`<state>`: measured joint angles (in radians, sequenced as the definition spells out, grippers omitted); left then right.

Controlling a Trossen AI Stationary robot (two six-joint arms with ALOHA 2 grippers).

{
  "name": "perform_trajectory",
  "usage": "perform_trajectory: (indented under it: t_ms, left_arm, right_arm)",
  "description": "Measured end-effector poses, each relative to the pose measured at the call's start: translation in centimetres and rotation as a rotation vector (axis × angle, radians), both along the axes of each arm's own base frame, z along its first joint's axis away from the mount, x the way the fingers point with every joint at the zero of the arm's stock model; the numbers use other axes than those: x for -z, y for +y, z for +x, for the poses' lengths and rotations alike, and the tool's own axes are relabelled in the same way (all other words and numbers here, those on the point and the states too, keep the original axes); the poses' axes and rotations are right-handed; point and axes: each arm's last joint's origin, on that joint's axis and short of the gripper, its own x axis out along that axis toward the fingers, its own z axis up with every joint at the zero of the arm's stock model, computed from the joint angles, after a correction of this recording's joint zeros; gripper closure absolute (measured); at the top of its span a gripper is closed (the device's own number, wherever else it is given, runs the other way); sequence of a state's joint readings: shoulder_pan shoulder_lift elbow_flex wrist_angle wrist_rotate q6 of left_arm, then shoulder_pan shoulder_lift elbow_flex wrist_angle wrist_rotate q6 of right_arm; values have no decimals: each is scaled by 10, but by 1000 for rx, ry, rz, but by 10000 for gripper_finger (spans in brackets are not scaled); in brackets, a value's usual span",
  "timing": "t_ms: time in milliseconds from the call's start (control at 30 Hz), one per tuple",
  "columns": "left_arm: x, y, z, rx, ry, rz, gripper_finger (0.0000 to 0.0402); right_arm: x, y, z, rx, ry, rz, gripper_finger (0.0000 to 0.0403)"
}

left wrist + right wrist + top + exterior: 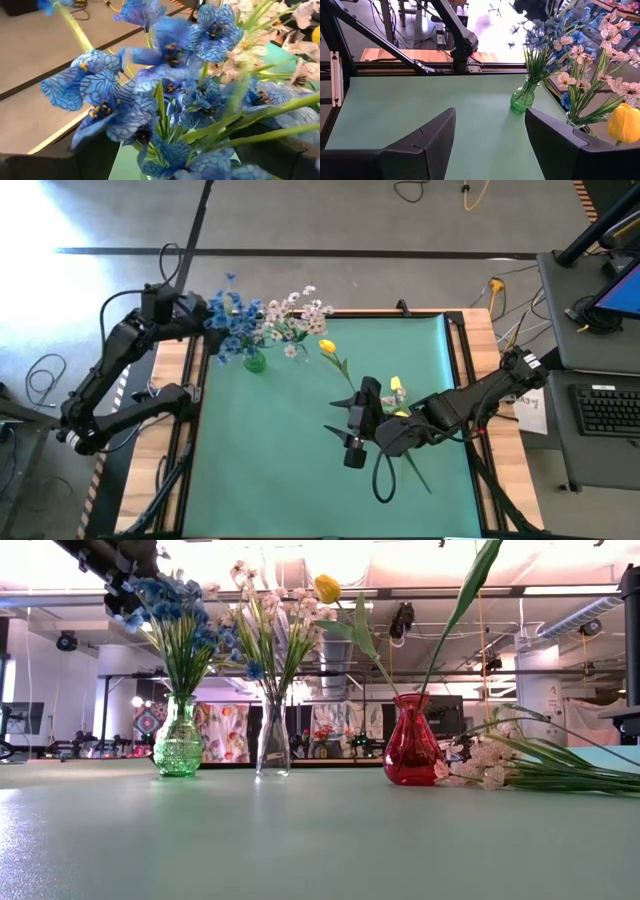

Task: Sort flowers into vase by color
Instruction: Put the blue flowers into the green vase

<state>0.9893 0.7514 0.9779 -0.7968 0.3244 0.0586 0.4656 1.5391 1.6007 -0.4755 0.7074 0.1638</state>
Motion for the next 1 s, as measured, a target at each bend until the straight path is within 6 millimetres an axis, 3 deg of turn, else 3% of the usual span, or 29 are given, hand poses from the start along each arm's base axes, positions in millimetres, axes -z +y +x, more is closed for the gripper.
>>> perform_trajectory:
  t_ms: [133,500,1000]
  left_arm:
    - [-3,2,1,0,22,-33,60]
    - [-35,0,-1,1,100,-71,60]
    - [-49,-3,-2,51,208,-237,61]
  right_arm:
    - [0,0,0,0,0,0,170]
    - [0,0,0,0,0,0,170]
    - [0,0,0,-3,2,-6,170]
